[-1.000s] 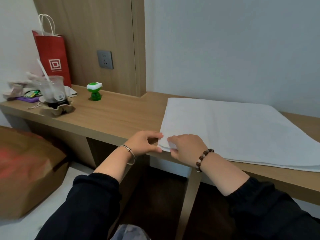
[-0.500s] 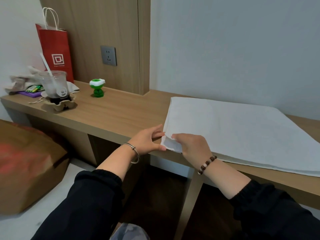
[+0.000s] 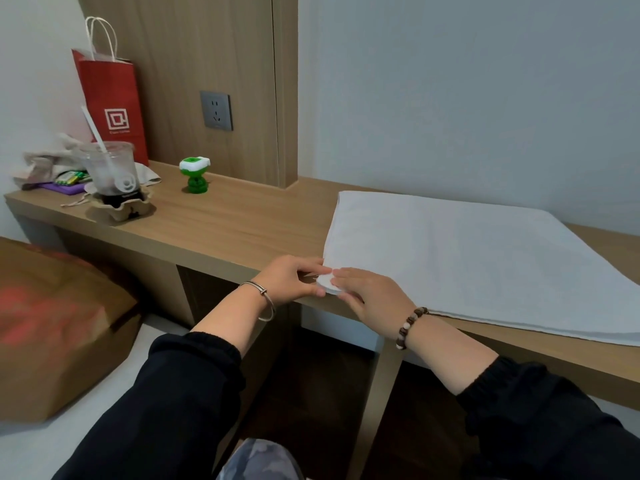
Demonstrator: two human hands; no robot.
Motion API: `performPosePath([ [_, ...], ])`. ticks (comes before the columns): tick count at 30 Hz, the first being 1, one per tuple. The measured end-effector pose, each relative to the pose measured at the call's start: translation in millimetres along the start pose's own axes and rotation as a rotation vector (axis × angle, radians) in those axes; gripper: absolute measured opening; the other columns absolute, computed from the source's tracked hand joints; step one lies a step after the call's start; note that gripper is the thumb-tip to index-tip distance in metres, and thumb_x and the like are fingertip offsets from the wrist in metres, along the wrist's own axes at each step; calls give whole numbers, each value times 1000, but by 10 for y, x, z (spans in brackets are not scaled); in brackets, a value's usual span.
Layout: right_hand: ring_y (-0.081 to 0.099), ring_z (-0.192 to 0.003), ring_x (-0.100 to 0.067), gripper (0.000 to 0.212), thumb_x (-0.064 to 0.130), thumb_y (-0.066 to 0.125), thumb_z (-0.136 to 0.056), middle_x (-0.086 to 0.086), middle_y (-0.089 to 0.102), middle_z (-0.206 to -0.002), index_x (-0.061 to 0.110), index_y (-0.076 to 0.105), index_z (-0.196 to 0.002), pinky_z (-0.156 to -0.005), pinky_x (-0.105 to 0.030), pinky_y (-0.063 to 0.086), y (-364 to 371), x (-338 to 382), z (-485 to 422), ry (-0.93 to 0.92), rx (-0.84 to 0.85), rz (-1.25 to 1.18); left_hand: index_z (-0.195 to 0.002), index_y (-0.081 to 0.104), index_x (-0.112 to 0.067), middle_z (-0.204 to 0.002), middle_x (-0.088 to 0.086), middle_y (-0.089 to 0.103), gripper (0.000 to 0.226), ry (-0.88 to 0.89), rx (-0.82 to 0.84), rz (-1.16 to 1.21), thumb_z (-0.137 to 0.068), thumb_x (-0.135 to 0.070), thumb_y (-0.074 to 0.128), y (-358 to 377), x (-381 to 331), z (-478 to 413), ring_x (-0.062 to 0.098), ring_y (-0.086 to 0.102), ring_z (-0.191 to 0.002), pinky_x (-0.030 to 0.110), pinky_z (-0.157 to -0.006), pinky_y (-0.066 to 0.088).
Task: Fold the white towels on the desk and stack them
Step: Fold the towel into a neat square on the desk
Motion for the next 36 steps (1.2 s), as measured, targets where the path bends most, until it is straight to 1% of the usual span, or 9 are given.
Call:
performPosePath([
  [4, 45, -125, -26, 36, 32, 35, -102, -6, 54, -129, 12, 57, -121, -99, -37, 32, -205, -257, -16, 166, 32, -57, -123, 63, -17, -142, -9, 46, 45, -25, 55, -36, -79, -23, 75, -42, -59, 12, -3, 41, -115, -6, -85, 26],
  [7, 15, -144, -22, 46, 35, 25, -102, -4, 21, -156, 19, 34, -144, -113, -50, 11, -363, -686, 29, 455, 45, 150, -112, 70, -24, -135, -14, 51, 31, -76, 74, -1, -89, -42, 58, -84, -85, 19, -2, 45, -111, 16, -94, 28],
  [12, 0, -146, -24, 55, 46, 11, -98, 2, -3, -160, 30, 8, -151, -114, -55, 1, -252, -913, 109, 540, 229, 270, -81, 72, -22, -79, -8, 68, 26, -264, -61, 118, -93, -37, 55, -141, -229, -220, 5, 58, -68, 25, -69, 47],
  [15, -2, -147, -24, 56, 48, 10, -98, 2, -4, -160, 31, 6, -151, -114, -54, 0, -247, -925, 97, 546, 212, 270, -99, 65, -11, -78, 1, 63, 16, -370, -135, 275, -94, -23, 55, -101, -347, -474, 11, 56, -62, 17, -52, 47],
  [17, -3, -147, -23, 56, 48, 10, -98, 2, -5, -160, 32, 5, -151, -115, -53, 0, -235, -934, 103, 545, 209, 267, -88, 60, -14, -74, 2, 59, 11, -403, -191, 223, -95, -19, 52, -69, -429, -659, 19, 57, -66, 17, -50, 45],
  [22, -2, -147, -22, 55, 47, 11, -98, 3, -3, -160, 32, 6, -150, -116, -52, 2, -233, -927, 106, 535, 187, 256, -119, 62, -3, -113, 11, 63, 29, -466, -284, 116, -91, -11, 56, 59, -422, -1008, 25, 57, -107, 26, -88, 41],
  [27, -3, -147, -19, 57, 51, 12, -97, 5, -4, -160, 32, 6, -150, -115, -53, 2, -219, -941, 127, 551, 162, 253, -95, 70, -19, -118, 4, 64, 38, -416, -433, 323, -87, 7, 44, 139, -215, -976, 21, 60, -103, 28, -91, 47],
  [33, -3, -147, -20, 59, 53, 12, -96, 3, -4, -160, 32, 5, -150, -114, -56, 1, -223, -922, 126, 581, 164, 261, -117, 62, -19, -115, 2, 57, 29, -389, -154, -793, -93, -14, 47, 139, -475, -951, 24, 54, -105, 32, -76, 43],
  [36, -4, -147, -21, 60, 53, 12, -96, 2, -6, -160, 31, 3, -151, -114, -56, 1, -225, -931, 112, 577, 186, 263, -136, 45, -28, -144, 4, 36, 38, -172, -90, -962, -99, -27, 38, 316, -595, -949, 26, 32, -132, 41, -98, 38],
])
Point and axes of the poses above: each hand's wrist, its own z-axis away from the middle knuckle, its own y-axis out of the palm, x = y × z, the point moved 1 cm from there along -z, towards the middle knuckle
